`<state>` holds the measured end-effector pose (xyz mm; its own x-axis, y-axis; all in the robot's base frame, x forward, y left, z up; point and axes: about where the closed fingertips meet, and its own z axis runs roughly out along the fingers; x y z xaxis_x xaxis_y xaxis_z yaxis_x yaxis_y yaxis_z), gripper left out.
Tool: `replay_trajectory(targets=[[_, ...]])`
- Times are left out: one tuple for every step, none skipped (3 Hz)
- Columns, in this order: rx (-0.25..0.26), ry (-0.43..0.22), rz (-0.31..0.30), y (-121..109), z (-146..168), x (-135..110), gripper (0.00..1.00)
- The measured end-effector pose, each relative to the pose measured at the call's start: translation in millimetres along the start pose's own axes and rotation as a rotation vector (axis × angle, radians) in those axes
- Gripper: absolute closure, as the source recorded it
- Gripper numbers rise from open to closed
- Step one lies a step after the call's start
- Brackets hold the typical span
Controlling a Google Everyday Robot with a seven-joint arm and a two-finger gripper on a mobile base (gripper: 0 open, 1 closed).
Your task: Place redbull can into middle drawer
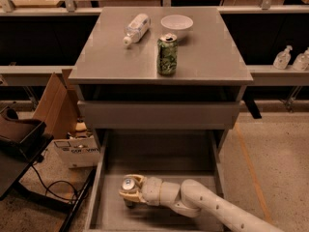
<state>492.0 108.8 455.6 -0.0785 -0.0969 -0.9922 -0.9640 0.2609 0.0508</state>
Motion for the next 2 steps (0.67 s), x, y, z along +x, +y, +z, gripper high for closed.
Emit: replay_trajectory(targets=[[-0.003, -0.001, 0.000, 1.0, 1.2, -0.4, 0.28], [-0.008, -0.003, 0.000, 2.7, 3.3, -1.0, 0.00]])
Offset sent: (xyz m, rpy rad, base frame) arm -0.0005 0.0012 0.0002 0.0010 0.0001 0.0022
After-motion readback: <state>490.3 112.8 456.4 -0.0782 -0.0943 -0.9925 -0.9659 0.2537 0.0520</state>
